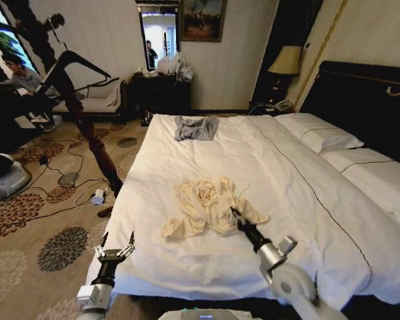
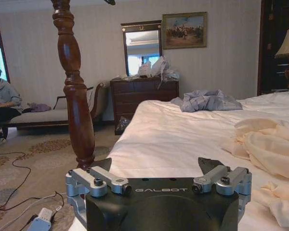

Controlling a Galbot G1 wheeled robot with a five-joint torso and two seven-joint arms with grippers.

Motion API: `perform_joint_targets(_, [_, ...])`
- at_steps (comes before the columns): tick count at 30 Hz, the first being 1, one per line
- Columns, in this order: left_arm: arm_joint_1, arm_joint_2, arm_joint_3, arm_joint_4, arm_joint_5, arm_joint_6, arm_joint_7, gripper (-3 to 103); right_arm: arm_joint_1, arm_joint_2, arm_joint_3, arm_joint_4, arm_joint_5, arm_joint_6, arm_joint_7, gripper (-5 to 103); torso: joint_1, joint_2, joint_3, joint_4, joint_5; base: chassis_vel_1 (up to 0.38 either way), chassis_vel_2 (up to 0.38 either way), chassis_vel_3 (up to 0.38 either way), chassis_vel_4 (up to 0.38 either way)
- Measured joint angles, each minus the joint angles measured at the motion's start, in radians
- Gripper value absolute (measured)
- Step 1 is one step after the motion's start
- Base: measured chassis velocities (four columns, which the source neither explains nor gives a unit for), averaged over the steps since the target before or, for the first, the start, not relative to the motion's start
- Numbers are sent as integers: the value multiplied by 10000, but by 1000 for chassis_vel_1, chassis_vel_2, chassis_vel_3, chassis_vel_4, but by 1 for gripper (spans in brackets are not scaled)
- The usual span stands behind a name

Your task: Pick up the clothes from the bed and hang them on the clothes hanger.

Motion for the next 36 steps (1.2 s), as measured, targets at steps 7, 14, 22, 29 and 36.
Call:
perform_joint_targets(7, [0, 21, -10, -4, 1, 20, 0, 100, -73, 110, -553, -220, 108, -528, 1043, 29, 1, 0, 0, 1, 0, 0, 0, 0, 0])
perform_joint_targets(14, [13, 41, -33, 5, 12, 32, -8, 100, 303, 465, -516, -209, 1300, 60, 1070, 56, 1, 0, 1, 1, 0, 0, 0, 0, 0])
perform_joint_targets(22, [17, 6, 13, 3, 67, 51, -17, 100, 852, 870, 42, 245, 4222, 279, 2028, 83, 1, 0, 1, 2, -1, 0, 0, 0, 0])
perform_joint_targets(29, [66, -83, 139, 2, 292, 52, -28, 100, 1304, 1186, 224, -66, 4912, 238, 2734, 100, 2, 0, 1, 1, 0, 0, 0, 0, 0])
perform_joint_targets(36, [96, -105, 136, 16, 374, 24, -46, 100, 1936, 1626, 178, -503, 5165, 114, 2751, 95, 3, 0, 1, 1, 1, 0, 0, 0, 0])
